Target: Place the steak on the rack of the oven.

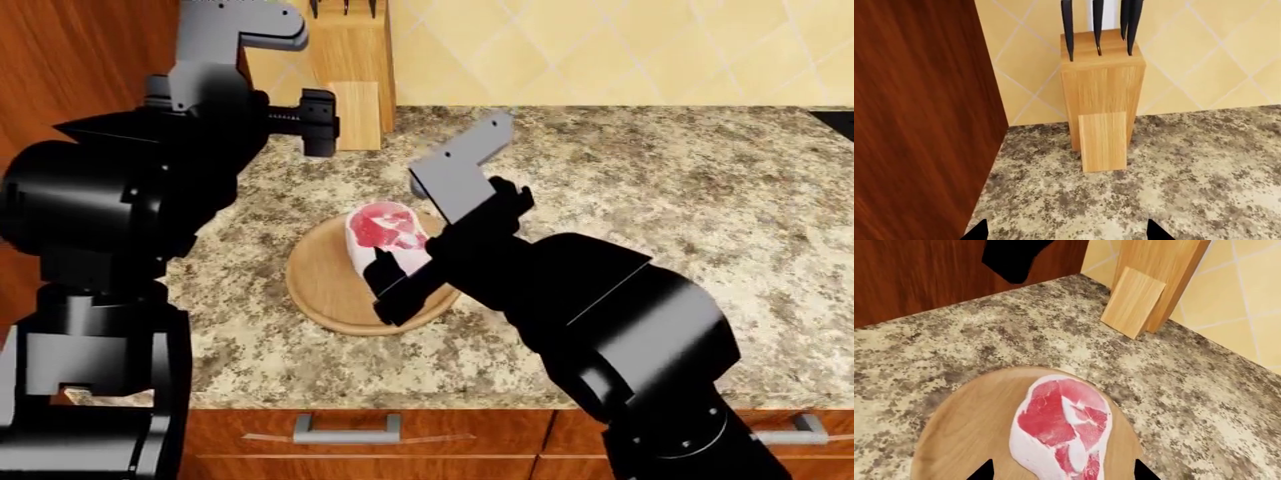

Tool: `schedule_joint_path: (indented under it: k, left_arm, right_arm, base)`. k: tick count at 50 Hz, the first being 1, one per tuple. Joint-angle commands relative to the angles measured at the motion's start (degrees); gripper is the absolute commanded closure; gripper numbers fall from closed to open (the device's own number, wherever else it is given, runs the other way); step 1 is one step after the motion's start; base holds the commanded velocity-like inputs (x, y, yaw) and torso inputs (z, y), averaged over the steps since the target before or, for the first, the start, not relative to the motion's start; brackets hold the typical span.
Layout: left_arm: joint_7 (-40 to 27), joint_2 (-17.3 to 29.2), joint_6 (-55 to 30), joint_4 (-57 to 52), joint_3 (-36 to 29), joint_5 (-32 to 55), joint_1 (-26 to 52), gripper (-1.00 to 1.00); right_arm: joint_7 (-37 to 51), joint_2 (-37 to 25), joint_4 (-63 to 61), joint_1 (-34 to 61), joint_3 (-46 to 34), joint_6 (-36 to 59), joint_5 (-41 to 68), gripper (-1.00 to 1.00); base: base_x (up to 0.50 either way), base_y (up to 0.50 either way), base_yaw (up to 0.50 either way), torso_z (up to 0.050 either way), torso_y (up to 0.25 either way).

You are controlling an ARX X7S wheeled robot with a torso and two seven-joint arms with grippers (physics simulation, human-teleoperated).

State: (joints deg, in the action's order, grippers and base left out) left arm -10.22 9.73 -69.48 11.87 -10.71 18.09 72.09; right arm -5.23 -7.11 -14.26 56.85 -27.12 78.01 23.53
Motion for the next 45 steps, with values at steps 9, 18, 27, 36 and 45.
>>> schedule_joint_path:
  k: [9, 18, 27, 36, 45]
  left_arm:
    - [-0.1, -0.1, 1.4, 1.7, -0.9, 0.2, 0.0, -1.00]
    - [0.4, -0.4, 3.7, 4.5, -1.5, 0.1, 0.0, -1.00]
    - [0.6, -0.7, 5.3, 6.6, -2.1, 0.0, 0.0, -1.00]
    - [0.9, -0.5, 6.1, 7.6, -2.3, 0.2, -0.1, -1.00]
    - [0.6, 0.1, 4.9, 5.5, -1.7, 0.9, -0.5, -1.00]
  right_arm:
    - [-0.5, -1.2, 3.4, -1.1, 0.2, -4.0, 0.4, -1.00]
    - [-1.1, -1.5, 6.8, -1.2, -0.6, -7.1, -0.1, -1.00]
    - [-1.9, -1.3, 10.7, -1.0, -1.5, -10.2, -0.5, -1.00]
    - [-2.3, -0.9, 13.2, -0.7, -2.5, -11.8, -0.7, -1.00]
    - [-2.9, -0.1, 16.9, 0.0, -3.8, -14.2, -1.1, -1.00]
  base:
    - [0.00, 0.00, 0.00, 0.000, 0.000]
    - [0.00, 0.00, 0.00, 0.000, 0.000]
    - [0.00, 0.00, 0.00, 0.000, 0.000]
    - [0.00, 0.00, 0.00, 0.000, 0.000]
    - [0.00, 0.00, 0.00, 0.000, 0.000]
